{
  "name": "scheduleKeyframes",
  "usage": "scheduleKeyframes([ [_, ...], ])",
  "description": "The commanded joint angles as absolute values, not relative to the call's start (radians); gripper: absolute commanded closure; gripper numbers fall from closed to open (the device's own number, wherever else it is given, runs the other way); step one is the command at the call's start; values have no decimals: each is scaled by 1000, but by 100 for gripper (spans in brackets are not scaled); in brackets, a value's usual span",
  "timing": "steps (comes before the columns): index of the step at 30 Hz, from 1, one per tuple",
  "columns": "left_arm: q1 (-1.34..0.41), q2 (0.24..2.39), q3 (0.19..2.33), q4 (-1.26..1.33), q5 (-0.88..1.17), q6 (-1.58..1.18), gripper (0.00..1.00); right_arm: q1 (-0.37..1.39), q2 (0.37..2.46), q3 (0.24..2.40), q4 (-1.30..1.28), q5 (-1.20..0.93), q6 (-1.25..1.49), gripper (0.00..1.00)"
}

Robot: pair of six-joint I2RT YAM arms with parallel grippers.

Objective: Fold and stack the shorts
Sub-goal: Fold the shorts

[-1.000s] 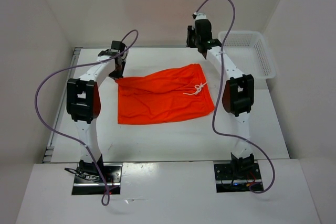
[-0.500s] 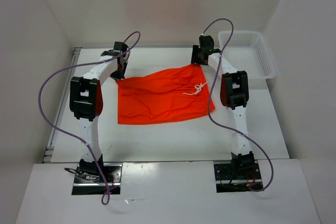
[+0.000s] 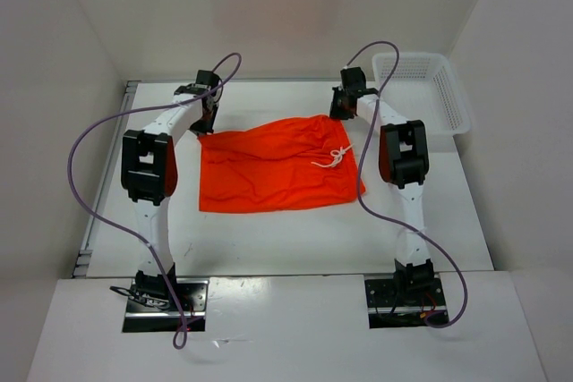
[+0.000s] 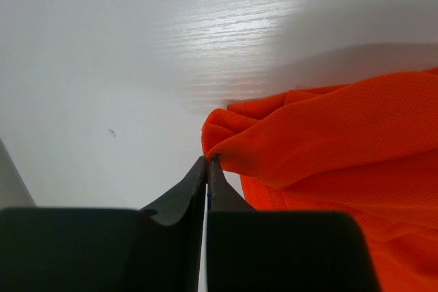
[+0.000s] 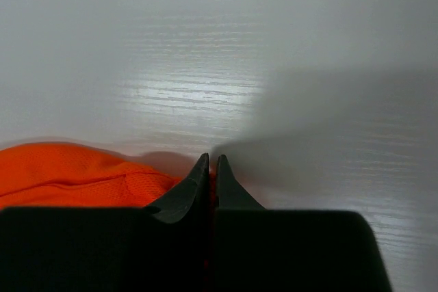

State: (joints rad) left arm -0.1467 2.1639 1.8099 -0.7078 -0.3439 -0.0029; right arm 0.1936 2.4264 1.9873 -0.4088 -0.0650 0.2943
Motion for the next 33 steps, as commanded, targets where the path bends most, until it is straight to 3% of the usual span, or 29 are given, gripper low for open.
scheduleKeyframes([
  [1,-150,2175,1853,-710,-360,0,100,199,2378,1977,-468,-106,295,100],
  [12,-150,2028,1816,-710,-360,0,100,199,2148,2005,-425,-167,92,100],
  [22,-161,1833,1668,-741,-331,0,100,167,1836,1570,-370,-330,-126,100],
  [33,-262,1614,1295,-831,-186,0,100,167,1613,1205,-299,-364,-363,100],
])
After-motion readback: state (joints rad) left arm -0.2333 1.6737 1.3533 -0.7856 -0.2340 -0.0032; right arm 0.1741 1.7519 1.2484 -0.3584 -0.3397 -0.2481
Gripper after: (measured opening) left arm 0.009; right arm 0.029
